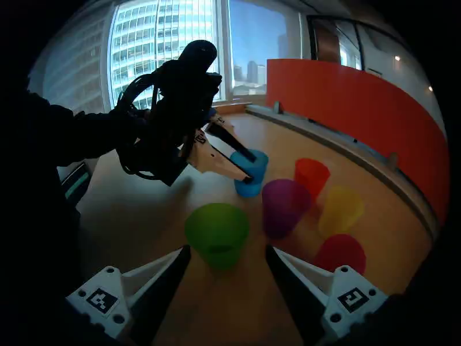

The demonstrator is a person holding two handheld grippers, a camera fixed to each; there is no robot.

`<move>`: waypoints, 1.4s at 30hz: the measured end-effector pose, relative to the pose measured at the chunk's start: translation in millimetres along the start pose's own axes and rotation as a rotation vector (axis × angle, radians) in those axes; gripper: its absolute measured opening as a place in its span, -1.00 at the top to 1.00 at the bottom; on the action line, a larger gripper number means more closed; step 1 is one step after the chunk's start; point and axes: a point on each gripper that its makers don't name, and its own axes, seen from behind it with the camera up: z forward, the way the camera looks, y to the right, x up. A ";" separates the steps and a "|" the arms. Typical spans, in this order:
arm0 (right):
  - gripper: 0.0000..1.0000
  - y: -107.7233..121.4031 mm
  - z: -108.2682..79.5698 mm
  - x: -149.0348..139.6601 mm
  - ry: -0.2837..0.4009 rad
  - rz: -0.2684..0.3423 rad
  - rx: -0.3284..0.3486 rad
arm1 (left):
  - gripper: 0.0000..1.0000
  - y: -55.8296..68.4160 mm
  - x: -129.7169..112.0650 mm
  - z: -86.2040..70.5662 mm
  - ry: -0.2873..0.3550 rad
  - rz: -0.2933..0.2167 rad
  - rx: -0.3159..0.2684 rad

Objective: Pour water

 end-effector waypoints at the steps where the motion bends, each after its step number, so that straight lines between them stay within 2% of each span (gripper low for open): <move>1: -1.00 -0.4 0.8 -0.3 0.000 0.000 0.002 | -0.79 -0.6 0.5 0.3 0.002 -0.003 0.002; 8: -1.00 -3.6 5.8 -2.0 -0.003 -0.003 0.008 | -0.78 -3.9 1.0 0.9 0.005 -0.021 0.006; 17: -1.00 -9.6 17.7 -0.3 0.003 0.001 0.025 | -0.78 -4.0 0.6 0.1 0.003 -0.002 0.010; 32: -1.00 -14.0 43.1 2.6 0.014 -0.013 0.034 | -0.77 -4.3 0.8 0.0 0.008 -0.001 0.017; 38: -0.84 -14.3 46.4 2.9 0.016 -0.011 0.037 | -0.78 -4.9 0.7 -0.4 0.008 -0.001 0.018; 42: -0.83 -14.5 46.1 4.5 0.020 -0.014 0.036 | -0.77 -4.8 1.1 -0.8 0.009 0.001 0.019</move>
